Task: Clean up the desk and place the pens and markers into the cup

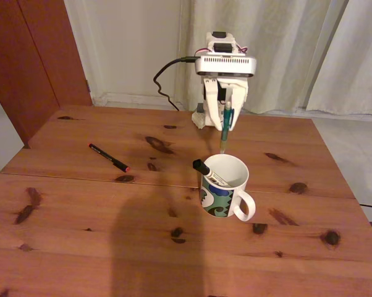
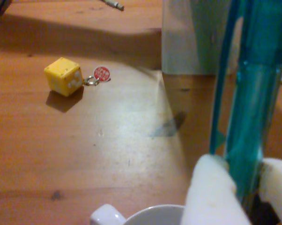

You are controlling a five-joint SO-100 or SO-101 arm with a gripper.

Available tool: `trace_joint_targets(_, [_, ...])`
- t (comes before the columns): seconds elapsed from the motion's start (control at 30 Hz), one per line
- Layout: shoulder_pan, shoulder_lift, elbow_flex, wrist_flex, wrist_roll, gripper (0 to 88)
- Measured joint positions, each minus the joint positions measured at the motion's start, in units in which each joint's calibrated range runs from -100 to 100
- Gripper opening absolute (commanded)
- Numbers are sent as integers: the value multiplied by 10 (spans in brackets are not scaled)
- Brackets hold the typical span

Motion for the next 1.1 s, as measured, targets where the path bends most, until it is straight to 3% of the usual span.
trace_joint_targets(0.23, [1,26,0,-16,2,12])
trace_joint_targets(0.6, [-7,80,61,-217,3,12])
trace_joint_targets(1.1, [-7,80,120,-230,3,8])
